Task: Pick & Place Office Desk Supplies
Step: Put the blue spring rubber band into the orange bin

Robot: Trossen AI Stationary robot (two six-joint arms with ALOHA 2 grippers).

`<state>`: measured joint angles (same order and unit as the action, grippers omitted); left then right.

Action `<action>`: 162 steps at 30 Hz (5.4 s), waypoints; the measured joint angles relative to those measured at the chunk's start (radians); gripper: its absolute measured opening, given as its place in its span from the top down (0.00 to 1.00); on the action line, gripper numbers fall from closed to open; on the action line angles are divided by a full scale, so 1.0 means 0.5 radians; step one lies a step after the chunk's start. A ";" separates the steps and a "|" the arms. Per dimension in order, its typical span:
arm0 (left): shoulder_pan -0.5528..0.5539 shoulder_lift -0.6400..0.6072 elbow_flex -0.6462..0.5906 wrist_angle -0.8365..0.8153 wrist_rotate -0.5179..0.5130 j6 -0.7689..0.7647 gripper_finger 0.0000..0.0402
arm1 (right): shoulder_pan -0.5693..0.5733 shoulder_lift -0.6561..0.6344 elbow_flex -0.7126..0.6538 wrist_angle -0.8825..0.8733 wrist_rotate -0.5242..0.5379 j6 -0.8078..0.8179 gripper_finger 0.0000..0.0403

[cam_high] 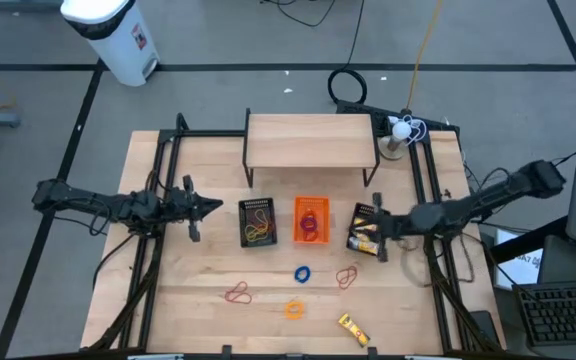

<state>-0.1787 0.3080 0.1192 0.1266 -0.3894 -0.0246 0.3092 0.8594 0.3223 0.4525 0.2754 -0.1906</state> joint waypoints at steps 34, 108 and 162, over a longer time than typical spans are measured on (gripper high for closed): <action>0.000 -0.001 0.000 0.047 -0.010 -0.325 0.98 | -0.044 1.914 1.786 -1.451 -0.771 0.238 0.70; 0.000 -0.001 0.000 -0.099 -0.008 -0.217 0.94 | -0.289 1.371 1.452 -0.372 -0.973 0.227 0.99; 0.000 -0.001 0.000 -0.143 -0.020 -0.172 0.94 | -0.555 -0.782 -0.480 0.297 -0.650 0.571 0.99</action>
<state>-0.1789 0.3077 0.1192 0.0551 -0.3992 -0.1106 0.0315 0.4683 0.0821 0.6010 -0.0494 0.0947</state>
